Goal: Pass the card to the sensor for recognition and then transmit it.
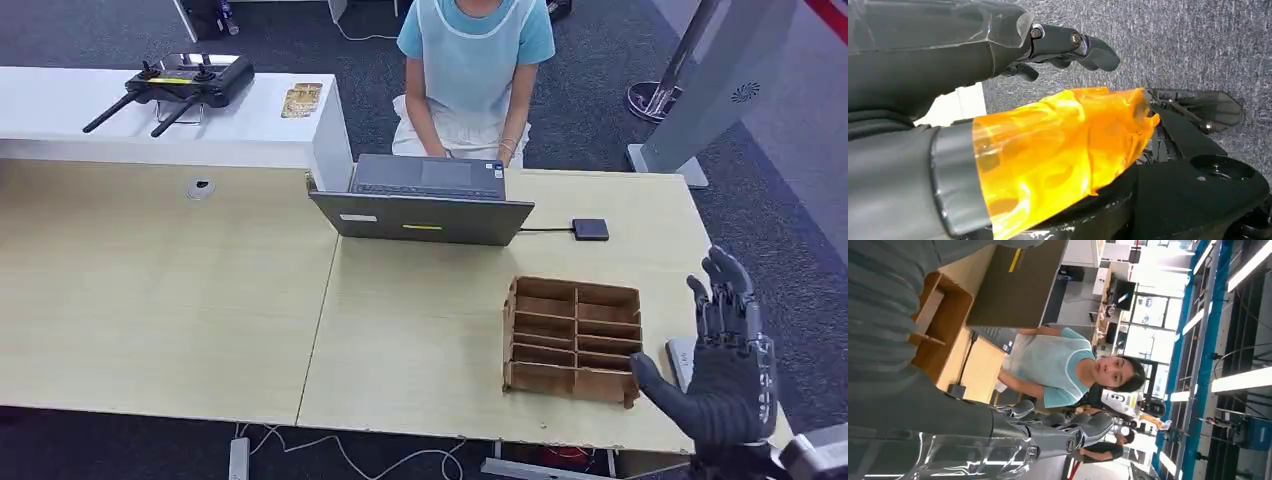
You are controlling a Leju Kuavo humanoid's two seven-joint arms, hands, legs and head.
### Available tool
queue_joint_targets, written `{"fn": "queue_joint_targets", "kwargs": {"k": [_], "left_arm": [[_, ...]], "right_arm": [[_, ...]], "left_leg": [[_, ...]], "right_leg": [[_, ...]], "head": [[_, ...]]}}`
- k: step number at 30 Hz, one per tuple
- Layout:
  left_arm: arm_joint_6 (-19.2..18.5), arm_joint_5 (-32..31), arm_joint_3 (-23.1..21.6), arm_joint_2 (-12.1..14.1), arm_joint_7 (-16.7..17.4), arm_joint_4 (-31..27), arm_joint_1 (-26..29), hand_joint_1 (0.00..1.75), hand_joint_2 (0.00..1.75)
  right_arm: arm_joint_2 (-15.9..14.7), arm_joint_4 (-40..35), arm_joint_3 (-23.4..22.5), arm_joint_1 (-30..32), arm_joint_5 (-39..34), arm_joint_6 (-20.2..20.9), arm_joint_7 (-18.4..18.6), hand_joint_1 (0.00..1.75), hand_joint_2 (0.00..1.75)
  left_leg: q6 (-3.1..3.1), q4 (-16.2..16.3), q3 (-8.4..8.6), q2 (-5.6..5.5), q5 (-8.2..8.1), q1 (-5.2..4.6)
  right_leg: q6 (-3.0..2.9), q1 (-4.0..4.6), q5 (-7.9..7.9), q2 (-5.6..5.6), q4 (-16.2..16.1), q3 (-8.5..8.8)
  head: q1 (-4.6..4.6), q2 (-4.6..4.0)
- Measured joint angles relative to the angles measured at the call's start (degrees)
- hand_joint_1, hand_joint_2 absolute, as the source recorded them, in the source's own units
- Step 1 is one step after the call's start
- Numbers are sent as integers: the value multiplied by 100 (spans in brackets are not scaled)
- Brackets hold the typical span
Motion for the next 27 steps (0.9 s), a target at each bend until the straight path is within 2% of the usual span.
{"fn": "queue_joint_targets", "kwargs": {"k": [9, 14, 21, 27], "left_arm": [[17, 0, 33, 0, 0, 0, 0, 0, 0], [35, 0, 33, -4, -13, 0, -2, 0, 0], [15, 0, 33, -26, -39, 0, 0, 0, 0], [15, -9, 33, -44, 105, 0, 12, 0, 0]], "right_arm": [[20, -17, 11, 49, 151, -64, -22, 0, 175], [33, -76, 61, 191, 914, -566, -31, 0, 175], [28, -76, 374, 295, 1917, -1012, 107, 0, 175], [-223, -74, 837, 388, 2820, -1474, 435, 0, 175]], "left_leg": [[0, 0, 1, 0, 0, 0], [0, 0, 0, 0, 0, 0], [0, 0, 1, 0, 0, 0], [0, 0, 1, 0, 0, 0]], "right_leg": [[0, 0, 0, 0, 0, 0], [0, 0, 0, 1, 0, 0], [0, 0, 0, 0, 0, 1], [0, 0, 0, 0, 0, 2]], "head": [[0, 0], [0, 0], [0, 0], [0, 0]]}}
